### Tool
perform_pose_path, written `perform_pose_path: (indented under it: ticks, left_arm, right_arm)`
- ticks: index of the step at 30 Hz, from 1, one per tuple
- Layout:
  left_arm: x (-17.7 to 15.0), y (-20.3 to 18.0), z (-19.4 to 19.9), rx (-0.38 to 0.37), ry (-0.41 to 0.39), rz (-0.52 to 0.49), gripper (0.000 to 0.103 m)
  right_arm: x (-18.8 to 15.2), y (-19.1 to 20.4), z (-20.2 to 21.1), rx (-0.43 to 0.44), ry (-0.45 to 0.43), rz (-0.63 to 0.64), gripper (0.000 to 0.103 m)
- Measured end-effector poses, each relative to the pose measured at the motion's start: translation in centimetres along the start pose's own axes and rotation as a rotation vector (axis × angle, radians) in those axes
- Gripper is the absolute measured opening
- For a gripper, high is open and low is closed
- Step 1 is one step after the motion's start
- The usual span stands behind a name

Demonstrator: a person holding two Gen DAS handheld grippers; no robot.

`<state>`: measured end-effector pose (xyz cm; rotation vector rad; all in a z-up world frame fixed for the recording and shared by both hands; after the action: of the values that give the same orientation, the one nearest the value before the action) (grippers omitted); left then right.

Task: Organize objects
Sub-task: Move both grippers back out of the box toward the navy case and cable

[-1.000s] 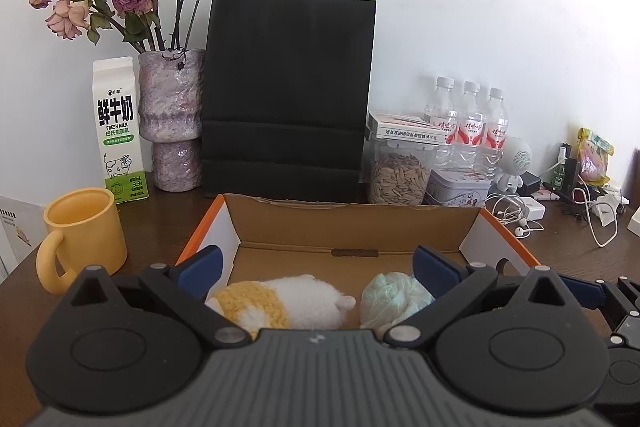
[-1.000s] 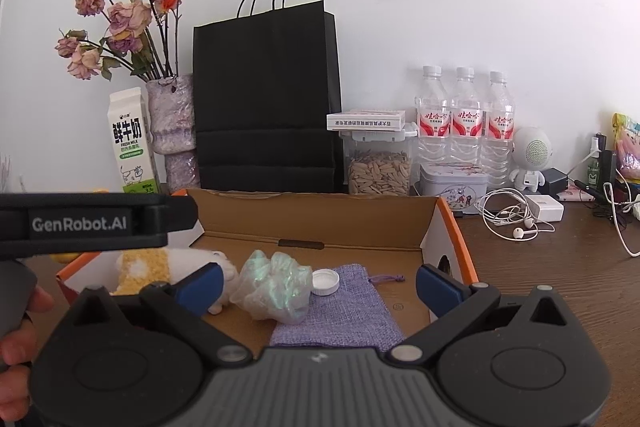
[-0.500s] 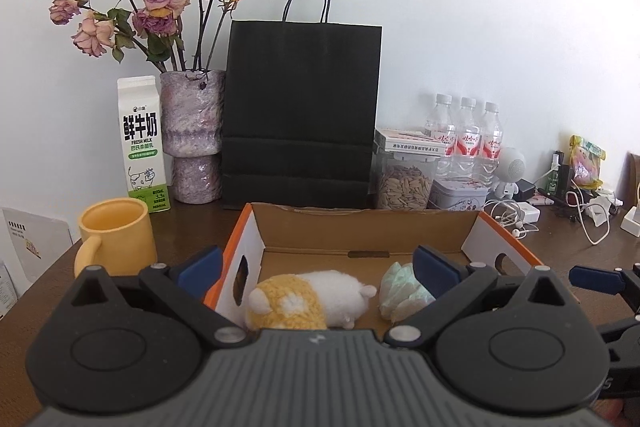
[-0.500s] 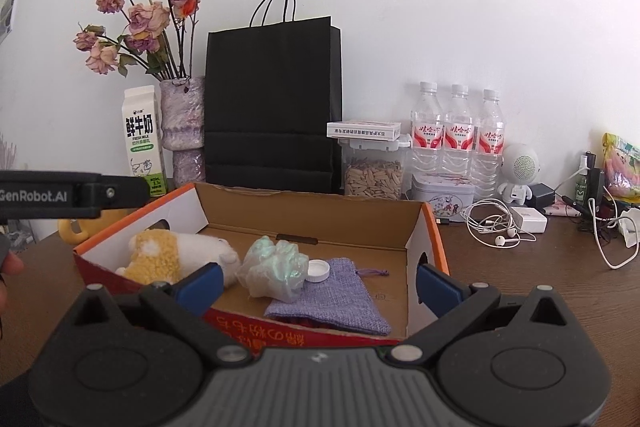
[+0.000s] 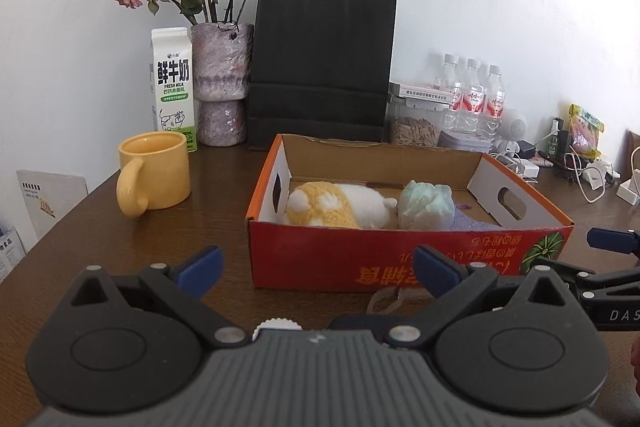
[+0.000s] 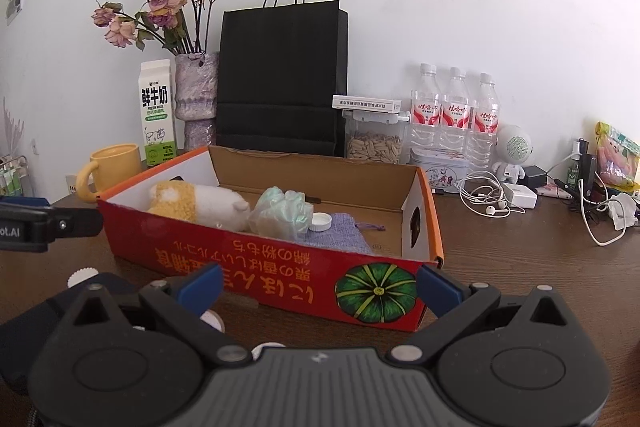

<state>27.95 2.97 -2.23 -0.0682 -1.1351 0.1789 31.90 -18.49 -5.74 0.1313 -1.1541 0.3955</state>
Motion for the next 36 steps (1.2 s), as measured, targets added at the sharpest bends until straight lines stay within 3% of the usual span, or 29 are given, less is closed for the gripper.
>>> perform_pose_path:
  ticks: [12, 21, 28, 36]
  left_arm:
    - [-2.6, 1.3, 3.4, 0.009, 0.073, 0.031, 0.103]
    - [-3.9, 3.1, 7.1, 0.043, 0.082, 0.027, 0.103]
    - [-5.0, 4.2, 8.9, 0.053, 0.096, 0.036, 0.103]
    - [-5.7, 5.0, 9.8, 0.043, 0.105, 0.046, 0.103]
  right_arm:
    - [-3.0, 0.8, 4.4, 0.004, 0.032, -0.002, 0.103]
    - [-5.2, 5.2, 8.0, 0.117, 0.064, 0.026, 0.103]
    - [-6.2, 10.2, 8.2, 0.206, 0.116, 0.11, 0.103]
    - [-6.8, 13.6, 6.6, 0.24, 0.183, 0.157, 0.103]
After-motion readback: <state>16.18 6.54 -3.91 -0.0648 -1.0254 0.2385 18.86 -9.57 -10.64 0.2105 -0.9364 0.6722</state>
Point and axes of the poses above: each gripper's, at about its wrist camera, not at the fingertips, and z roughly against the way its jaws point, y to its left, x to its top, the point moved 8 cm from there along -z, roughly the way its jaws point, and after that the axes turned 5 degrees about z, right-handed, at the moved point
